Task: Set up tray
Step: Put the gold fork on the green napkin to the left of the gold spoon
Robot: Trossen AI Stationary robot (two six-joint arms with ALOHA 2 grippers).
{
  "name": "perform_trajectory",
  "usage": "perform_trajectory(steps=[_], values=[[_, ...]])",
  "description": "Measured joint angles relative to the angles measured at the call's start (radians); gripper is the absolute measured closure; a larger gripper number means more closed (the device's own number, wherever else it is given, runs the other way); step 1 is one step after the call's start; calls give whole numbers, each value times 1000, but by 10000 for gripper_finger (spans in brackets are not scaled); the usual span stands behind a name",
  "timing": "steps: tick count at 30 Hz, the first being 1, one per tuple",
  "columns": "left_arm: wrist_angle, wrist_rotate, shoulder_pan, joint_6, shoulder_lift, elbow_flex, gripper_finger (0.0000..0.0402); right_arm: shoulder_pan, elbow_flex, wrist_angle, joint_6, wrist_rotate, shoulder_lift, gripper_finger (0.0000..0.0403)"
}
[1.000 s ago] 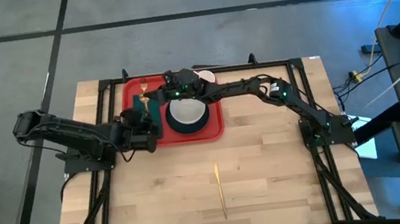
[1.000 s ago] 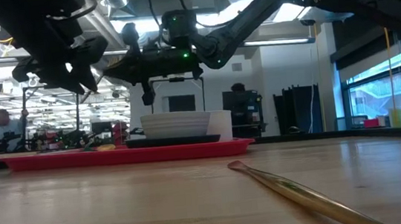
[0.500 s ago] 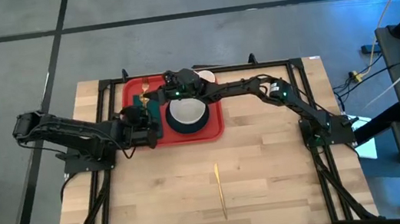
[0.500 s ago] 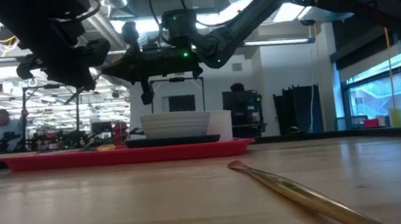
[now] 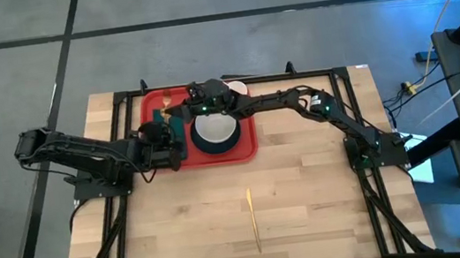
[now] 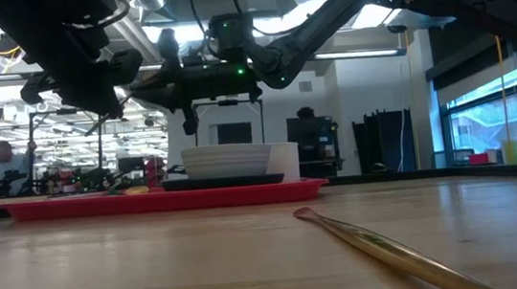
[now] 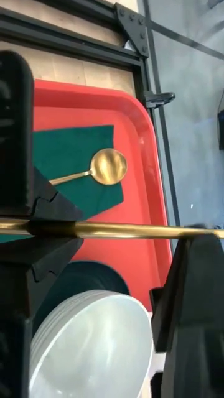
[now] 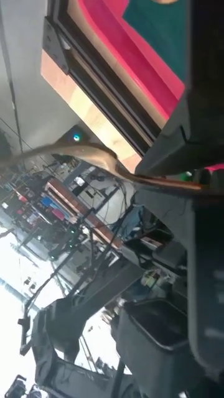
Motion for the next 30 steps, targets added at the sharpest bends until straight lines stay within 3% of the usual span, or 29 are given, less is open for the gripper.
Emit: perform_trajectory(steps=[8,12,17,21,26,30], values=[[-8,14,1,-36,0,0,381,-34,0,-84,4,-63,0,250],[-34,89,16,-94,0,0,381,-83,0,-157,3,-126,0,213],[-138,294,77,-245,0,0,381,-140,0,-128,27,-237,0,198],[-229,389,134,-317,0,0,381,-158,0,9,31,-299,0,197],[-204,420,205,-274,0,-1,381,-156,0,146,32,-301,0,196],[-75,466,267,-174,0,-45,381,-149,0,189,57,-313,0,196]])
